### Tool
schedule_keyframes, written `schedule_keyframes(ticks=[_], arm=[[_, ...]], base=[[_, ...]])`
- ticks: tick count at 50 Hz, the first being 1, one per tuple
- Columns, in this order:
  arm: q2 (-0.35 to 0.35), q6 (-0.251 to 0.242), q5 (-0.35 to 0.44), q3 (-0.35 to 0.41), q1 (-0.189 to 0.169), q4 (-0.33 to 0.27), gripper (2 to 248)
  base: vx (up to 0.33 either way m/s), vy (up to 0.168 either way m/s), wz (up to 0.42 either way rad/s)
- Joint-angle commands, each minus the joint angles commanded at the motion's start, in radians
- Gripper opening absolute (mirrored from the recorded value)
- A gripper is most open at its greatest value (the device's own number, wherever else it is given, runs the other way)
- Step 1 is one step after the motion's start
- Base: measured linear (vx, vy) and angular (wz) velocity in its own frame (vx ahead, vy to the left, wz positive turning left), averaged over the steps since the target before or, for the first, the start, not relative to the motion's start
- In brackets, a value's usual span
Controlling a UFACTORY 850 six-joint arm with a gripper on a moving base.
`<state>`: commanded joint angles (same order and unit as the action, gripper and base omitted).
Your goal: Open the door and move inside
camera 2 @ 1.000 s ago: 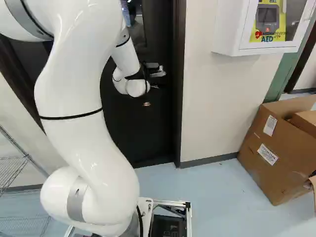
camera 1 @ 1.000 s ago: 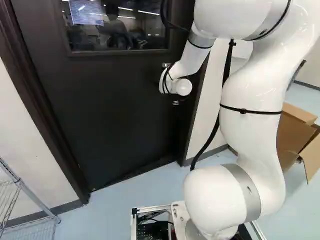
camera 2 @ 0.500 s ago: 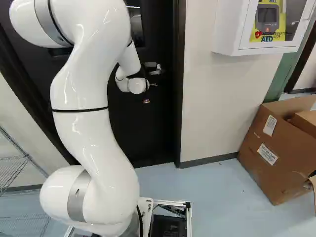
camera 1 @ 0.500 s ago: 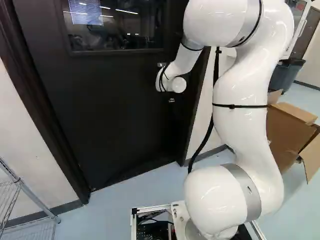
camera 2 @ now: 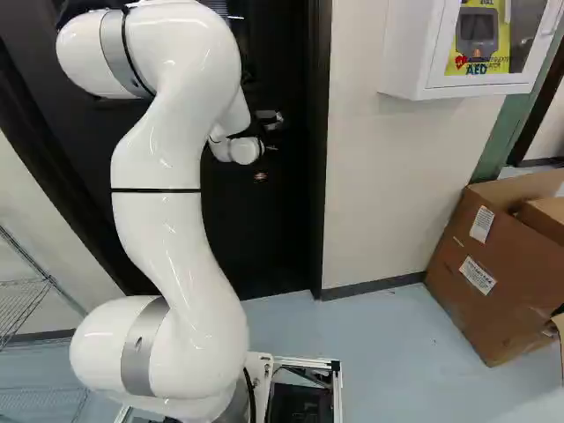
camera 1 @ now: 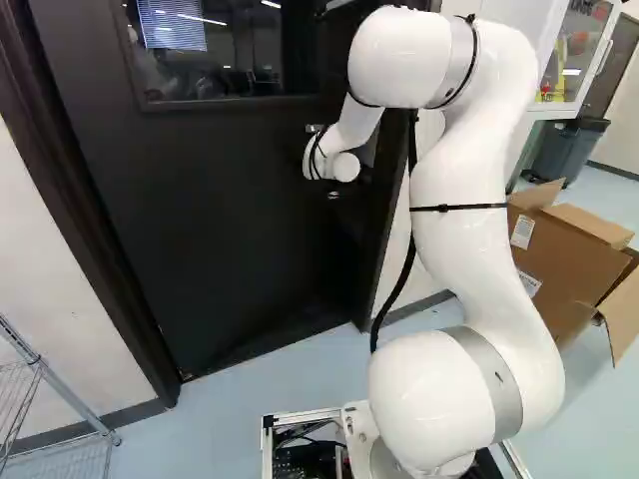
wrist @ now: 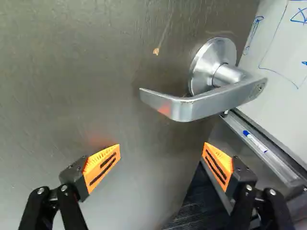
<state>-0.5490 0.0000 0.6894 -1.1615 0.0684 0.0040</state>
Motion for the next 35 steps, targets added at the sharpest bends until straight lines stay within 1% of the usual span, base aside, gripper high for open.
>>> schedule_keyframes(ticks=[5, 9, 27, 35], arm=[[-0.022, 0.0, 0.0, -0.028, 0.006, 0.0, 247], [-0.028, 0.0, 0.0, -0.036, 0.011, 0.0, 247], [0.03, 0.0, 0.0, 0.04, 0.036, -0.002, 247], [0.043, 0.0, -0.008, 0.056, 0.055, -0.031, 247]], base=[[0.0, 0.0, 0.0], [0.0, 0.0, 0.0], [0.0, 0.0, 0.0], [0.0, 0.0, 0.0]])
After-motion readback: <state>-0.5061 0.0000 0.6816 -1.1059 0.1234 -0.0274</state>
